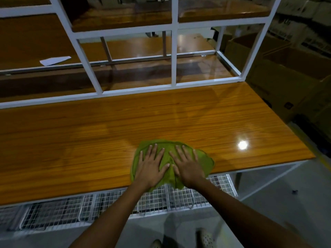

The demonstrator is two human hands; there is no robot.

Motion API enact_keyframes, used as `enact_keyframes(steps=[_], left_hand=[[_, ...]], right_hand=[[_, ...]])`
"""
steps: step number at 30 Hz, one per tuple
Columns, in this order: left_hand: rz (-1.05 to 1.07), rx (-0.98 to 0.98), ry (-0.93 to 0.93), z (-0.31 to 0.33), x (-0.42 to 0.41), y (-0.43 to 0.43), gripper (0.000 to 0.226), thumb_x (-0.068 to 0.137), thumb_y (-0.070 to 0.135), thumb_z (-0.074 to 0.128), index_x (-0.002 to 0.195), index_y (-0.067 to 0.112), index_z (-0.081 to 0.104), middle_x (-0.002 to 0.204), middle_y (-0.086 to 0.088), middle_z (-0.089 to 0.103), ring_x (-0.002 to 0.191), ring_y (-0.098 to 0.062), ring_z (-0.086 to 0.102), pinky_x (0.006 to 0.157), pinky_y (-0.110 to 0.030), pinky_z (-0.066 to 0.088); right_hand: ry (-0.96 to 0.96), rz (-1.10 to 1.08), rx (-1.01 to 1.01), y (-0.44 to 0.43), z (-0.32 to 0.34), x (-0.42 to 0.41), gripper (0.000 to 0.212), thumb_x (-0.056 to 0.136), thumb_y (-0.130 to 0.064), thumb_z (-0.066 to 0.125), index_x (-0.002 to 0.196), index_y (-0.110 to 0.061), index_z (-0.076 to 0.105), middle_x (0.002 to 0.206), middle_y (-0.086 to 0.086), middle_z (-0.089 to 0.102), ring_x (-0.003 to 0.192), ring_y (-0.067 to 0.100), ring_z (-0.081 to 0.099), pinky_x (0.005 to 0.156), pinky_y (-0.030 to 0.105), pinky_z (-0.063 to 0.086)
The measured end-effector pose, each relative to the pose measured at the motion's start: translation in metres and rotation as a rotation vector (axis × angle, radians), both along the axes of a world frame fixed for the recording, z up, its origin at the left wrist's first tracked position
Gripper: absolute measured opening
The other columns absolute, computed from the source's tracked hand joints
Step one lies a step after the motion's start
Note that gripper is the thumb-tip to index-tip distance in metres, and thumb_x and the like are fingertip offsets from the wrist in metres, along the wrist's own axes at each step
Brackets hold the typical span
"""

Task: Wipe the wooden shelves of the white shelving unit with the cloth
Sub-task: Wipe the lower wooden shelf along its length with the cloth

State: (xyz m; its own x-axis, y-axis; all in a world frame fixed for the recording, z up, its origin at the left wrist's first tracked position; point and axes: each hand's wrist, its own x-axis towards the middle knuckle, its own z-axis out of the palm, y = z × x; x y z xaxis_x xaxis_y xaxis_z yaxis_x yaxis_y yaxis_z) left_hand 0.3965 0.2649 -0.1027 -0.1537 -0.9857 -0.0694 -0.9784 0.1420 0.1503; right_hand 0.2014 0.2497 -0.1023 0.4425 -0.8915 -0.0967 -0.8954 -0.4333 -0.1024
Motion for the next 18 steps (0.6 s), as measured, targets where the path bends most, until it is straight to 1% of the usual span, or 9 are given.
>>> enact_keyframes(steps=[3,5,8,11,12,15,18], left_hand=[[-0.013,-0.026,-0.025,-0.002,0.002,0.019,0.076,0.091,0.075,0.004,0.156,0.035,0.003,0.164,-0.004,-0.011,0.151,-0.024,-0.011,0.120,-0.055,-0.002],[-0.032,-0.013,-0.041,0.000,-0.005,0.016,0.078,0.090,0.075,0.001,0.156,0.035,0.000,0.163,-0.005,-0.013,0.150,-0.025,-0.012,0.119,-0.057,-0.002],[-0.067,0.003,-0.027,0.004,-0.014,-0.004,0.078,0.089,0.075,0.003,0.156,0.034,0.000,0.164,-0.005,-0.013,0.150,-0.025,-0.014,0.119,-0.057,-0.002],[-0.082,0.019,-0.024,0.005,-0.012,-0.025,0.073,0.094,0.069,0.009,0.156,0.033,0.003,0.165,-0.004,-0.010,0.150,-0.023,-0.014,0.119,-0.056,-0.004],[-0.082,0.020,-0.022,0.005,-0.009,-0.029,0.070,0.096,0.067,0.012,0.156,0.033,0.004,0.165,-0.004,-0.009,0.151,-0.023,-0.013,0.119,-0.055,-0.004],[-0.067,0.013,-0.020,0.005,0.007,-0.038,0.066,0.098,0.062,0.015,0.156,0.033,0.007,0.165,-0.003,-0.005,0.151,-0.022,-0.009,0.120,-0.054,-0.001],[-0.030,0.009,-0.014,0.006,0.029,-0.035,0.068,0.095,0.064,0.009,0.156,0.033,0.008,0.166,-0.003,-0.001,0.151,-0.022,-0.006,0.120,-0.053,0.000]], right_hand=[[-0.049,0.089,-0.021,0.015,-0.005,-0.013,0.061,0.100,-0.059,0.000,0.156,-0.036,0.009,0.164,0.002,0.000,0.152,0.027,-0.003,0.118,0.055,-0.004],[-0.040,0.108,-0.031,0.014,-0.005,-0.024,0.063,0.099,-0.063,-0.002,0.155,-0.037,0.010,0.164,0.001,0.002,0.152,0.026,-0.001,0.117,0.054,-0.001],[-0.039,0.047,-0.020,-0.001,0.002,-0.028,0.077,0.090,-0.070,-0.013,0.156,-0.037,0.011,0.164,0.002,0.002,0.152,0.026,0.000,0.118,0.054,-0.002],[-0.017,-0.058,-0.007,-0.018,0.007,-0.014,0.090,0.081,-0.072,-0.023,0.156,-0.036,0.011,0.165,0.003,0.001,0.153,0.027,0.002,0.118,0.055,0.001],[-0.009,-0.089,0.002,-0.024,0.007,-0.007,0.089,0.081,-0.072,-0.022,0.156,-0.036,0.009,0.165,0.004,-0.001,0.153,0.027,0.000,0.118,0.057,0.001],[-0.010,-0.159,0.037,-0.033,0.008,0.021,0.080,0.085,-0.066,-0.010,0.157,-0.035,0.006,0.166,0.005,-0.001,0.152,0.027,-0.003,0.118,0.059,-0.002],[-0.020,-0.171,0.033,-0.029,0.008,0.051,0.077,0.086,-0.059,-0.007,0.157,-0.033,0.007,0.166,0.006,-0.001,0.152,0.028,-0.004,0.118,0.060,-0.003]])
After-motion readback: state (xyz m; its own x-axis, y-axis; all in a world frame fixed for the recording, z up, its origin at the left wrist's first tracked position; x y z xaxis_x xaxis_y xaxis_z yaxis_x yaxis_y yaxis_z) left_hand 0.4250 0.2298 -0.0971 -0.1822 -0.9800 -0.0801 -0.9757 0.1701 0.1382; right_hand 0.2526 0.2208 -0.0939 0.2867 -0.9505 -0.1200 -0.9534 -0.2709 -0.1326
